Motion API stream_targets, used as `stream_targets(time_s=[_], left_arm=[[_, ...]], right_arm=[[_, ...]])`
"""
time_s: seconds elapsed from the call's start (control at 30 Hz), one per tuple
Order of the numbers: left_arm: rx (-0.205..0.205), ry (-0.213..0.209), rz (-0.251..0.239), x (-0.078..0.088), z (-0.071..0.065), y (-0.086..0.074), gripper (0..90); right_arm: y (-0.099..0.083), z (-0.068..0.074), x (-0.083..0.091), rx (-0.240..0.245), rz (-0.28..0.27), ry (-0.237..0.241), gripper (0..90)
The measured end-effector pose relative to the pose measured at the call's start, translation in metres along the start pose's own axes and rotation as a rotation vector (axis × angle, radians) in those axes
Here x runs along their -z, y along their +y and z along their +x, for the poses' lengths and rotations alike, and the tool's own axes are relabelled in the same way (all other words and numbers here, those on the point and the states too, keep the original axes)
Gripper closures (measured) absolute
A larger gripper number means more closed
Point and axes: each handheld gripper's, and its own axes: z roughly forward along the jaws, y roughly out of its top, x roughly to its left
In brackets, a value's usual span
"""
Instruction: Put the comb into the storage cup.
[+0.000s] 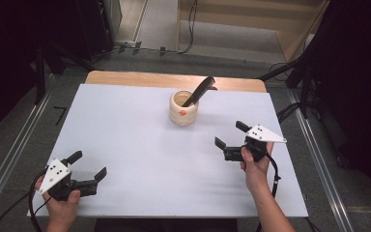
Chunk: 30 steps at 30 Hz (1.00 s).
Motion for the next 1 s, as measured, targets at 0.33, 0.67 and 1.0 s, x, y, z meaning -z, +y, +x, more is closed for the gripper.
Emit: stream_targets(time_s=[0.33, 0.67, 1.0], left_arm=[[-0.003, 0.001, 0.001, 0.0, 0.0, 0.0, 0.0], [-0.004, 0.002, 0.002, 0.0, 0.0, 0.0, 0.0], [-0.005, 0.004, 0.004, 0.0, -0.001, 0.0, 0.0]], right_arm=[[-0.008, -0.004, 0.019, 0.0, -0.003, -0.015, 0.0], [-0.021, -0.008, 0.034, -0.015, -0.003, -0.028, 0.0], [-0.031, -0.017, 0.051, -0.016, -0.005, -0.053, 0.0]])
